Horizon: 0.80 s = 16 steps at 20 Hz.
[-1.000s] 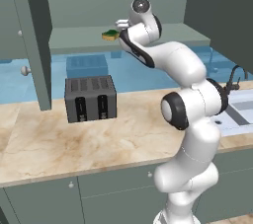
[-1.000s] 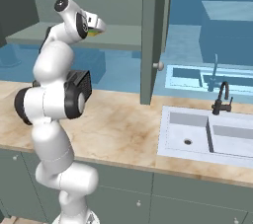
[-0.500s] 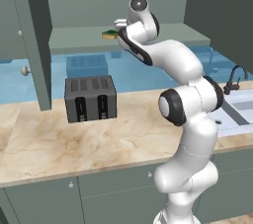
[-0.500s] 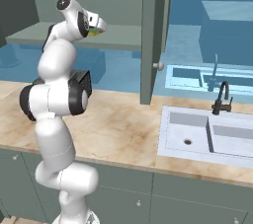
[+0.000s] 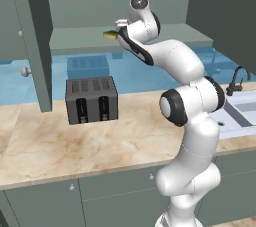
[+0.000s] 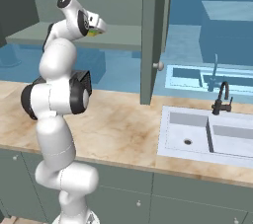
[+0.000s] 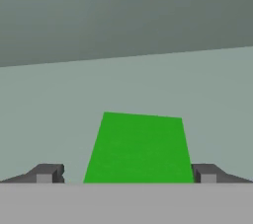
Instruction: Locate and retrieve the sponge and sponge from the cabinet. Place them next to the sink.
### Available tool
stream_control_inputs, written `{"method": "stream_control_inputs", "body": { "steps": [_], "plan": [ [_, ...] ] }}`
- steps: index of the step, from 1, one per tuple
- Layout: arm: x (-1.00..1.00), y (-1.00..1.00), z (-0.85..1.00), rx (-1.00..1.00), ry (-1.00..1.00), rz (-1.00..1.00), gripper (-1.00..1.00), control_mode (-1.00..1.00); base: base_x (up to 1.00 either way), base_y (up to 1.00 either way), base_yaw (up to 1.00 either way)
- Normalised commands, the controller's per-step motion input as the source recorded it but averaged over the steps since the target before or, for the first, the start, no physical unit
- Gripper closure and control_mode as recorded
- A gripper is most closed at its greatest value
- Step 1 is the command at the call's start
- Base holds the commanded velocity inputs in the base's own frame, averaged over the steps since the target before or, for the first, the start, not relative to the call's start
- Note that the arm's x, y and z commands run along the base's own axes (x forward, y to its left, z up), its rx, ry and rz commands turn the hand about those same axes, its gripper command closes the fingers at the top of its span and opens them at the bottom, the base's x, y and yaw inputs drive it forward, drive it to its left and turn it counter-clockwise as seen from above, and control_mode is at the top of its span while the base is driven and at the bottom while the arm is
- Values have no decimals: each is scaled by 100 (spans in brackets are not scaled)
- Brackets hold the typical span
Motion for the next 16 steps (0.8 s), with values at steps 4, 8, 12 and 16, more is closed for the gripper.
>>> {"method": "stream_control_inputs", "body": {
  "steps": [4,8,12,16],
  "plan": [
    [0,0,-19,3,0,-2,-100,-100,0,0,0],
    [0,0,-22,5,0,-3,100,-100,0,0,0],
    [1,1,-13,4,0,-1,100,-100,0,0,0],
    [1,0,0,0,0,0,100,-100,0,0,0]
  ]
}}
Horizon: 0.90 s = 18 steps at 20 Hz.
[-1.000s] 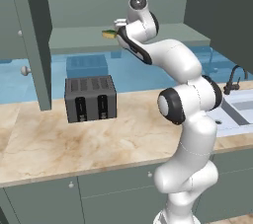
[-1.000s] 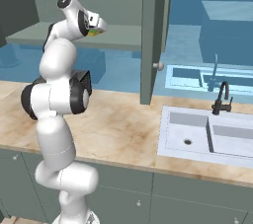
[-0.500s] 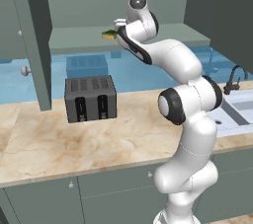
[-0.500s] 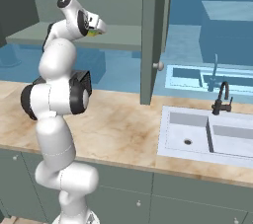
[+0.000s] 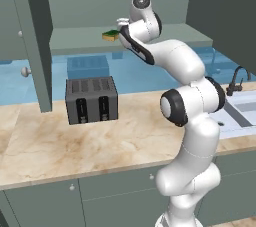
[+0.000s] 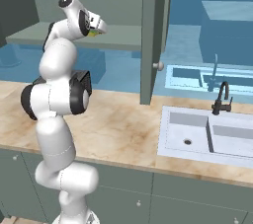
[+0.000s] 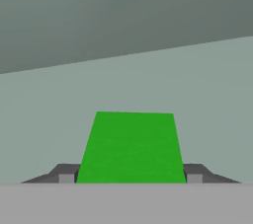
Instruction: Locate and retrieve the sponge and sponge from the cabinet. Place them next to the sink.
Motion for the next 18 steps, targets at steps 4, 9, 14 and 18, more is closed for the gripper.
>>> {"method": "stream_control_inputs", "body": {
  "steps": [4,9,14,18],
  "plan": [
    [-17,1,11,-2,0,0,100,-100,0,0,0],
    [-51,0,22,-4,-5,2,100,-100,0,0,0],
    [-54,0,12,-2,-4,0,100,-100,0,0,0],
    [-68,-5,2,0,0,0,100,-100,0,0,0]
  ]
}}
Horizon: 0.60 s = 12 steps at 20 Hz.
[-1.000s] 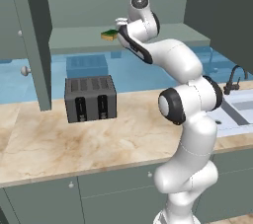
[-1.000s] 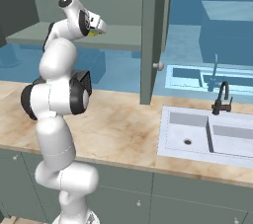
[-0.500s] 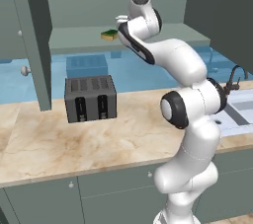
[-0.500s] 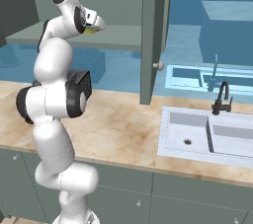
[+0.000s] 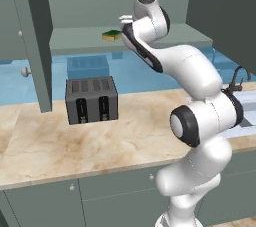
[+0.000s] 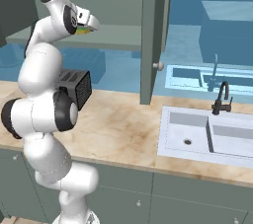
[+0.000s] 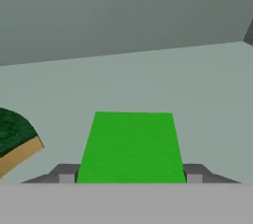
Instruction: Locate and retrieve the sponge and sponge from the cabinet. Place them next to the sink.
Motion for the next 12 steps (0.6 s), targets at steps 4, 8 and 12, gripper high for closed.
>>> {"method": "stream_control_inputs", "body": {
  "steps": [4,8,12],
  "plan": [
    [-93,-16,0,1,-1,0,100,-100,0,0,0],
    [-100,-27,0,1,-1,0,100,-100,0,0,0],
    [-100,-30,-1,0,-2,0,100,-100,0,0,0]
  ]
}}
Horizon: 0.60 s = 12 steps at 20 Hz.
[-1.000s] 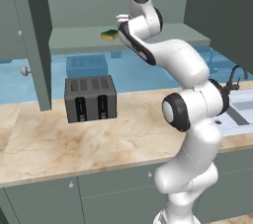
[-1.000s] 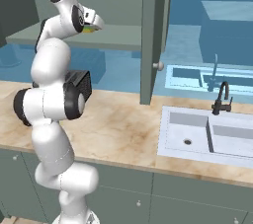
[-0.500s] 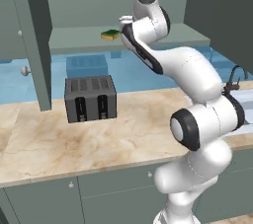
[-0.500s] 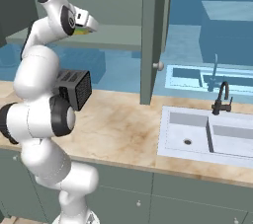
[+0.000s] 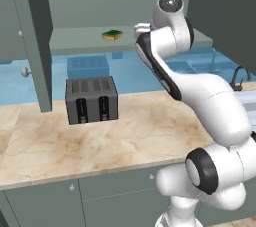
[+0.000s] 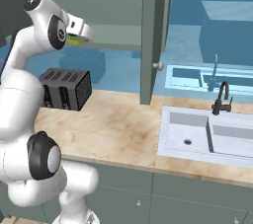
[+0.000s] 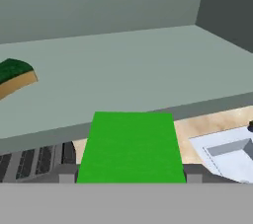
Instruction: Locate and retrieve the sponge and sponge from the cabinet. Place them next to the sink.
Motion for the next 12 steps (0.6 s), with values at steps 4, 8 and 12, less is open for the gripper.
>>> {"method": "stream_control_inputs", "body": {
  "steps": [4,8,12],
  "plan": [
    [-100,-34,-5,0,-1,0,100,-100,0,0,0],
    [-91,-27,-10,0,0,-3,100,-100,0,0,0],
    [-63,-19,-24,0,0,-11,100,-100,0,0,0]
  ]
}}
